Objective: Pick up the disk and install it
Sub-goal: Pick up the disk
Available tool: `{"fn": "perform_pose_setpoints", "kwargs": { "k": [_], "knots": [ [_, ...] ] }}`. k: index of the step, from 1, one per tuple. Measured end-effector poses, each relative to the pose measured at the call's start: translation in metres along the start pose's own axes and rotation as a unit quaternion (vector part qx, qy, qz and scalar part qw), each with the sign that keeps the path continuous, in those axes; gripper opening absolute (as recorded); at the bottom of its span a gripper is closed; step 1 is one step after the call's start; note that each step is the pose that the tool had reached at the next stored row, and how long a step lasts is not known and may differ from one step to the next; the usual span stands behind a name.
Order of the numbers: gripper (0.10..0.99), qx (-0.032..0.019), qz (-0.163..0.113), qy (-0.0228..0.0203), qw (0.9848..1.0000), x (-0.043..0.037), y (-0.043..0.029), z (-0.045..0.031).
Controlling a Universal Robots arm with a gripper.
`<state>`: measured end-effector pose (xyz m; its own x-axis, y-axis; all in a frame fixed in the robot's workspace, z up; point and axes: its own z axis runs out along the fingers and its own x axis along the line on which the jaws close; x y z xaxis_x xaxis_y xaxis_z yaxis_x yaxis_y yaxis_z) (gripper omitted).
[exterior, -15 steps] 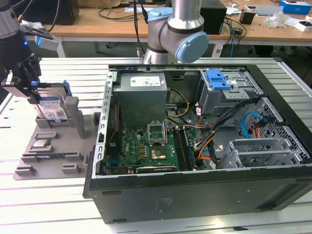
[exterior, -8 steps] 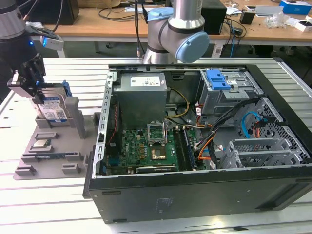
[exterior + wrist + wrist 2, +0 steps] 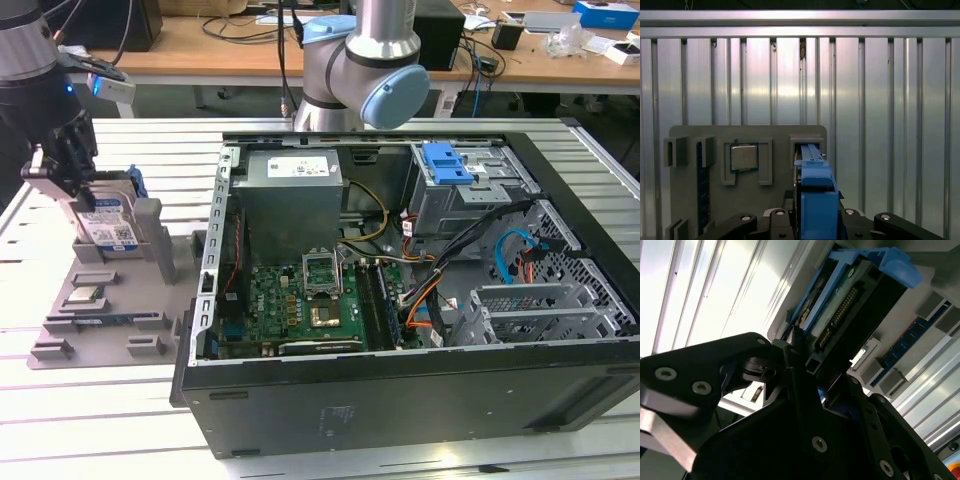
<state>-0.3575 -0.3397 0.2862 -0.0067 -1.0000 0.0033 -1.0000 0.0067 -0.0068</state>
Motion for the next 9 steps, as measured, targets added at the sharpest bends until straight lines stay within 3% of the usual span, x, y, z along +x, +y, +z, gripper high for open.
{"fn": "perform_pose_setpoints", "kwargs": {
  "k": [9],
  "knots": [
    [0.361,0.0000,0.000,0.0000,1.0000,0.0000,-0.0001,0.0000]
  ]
}}
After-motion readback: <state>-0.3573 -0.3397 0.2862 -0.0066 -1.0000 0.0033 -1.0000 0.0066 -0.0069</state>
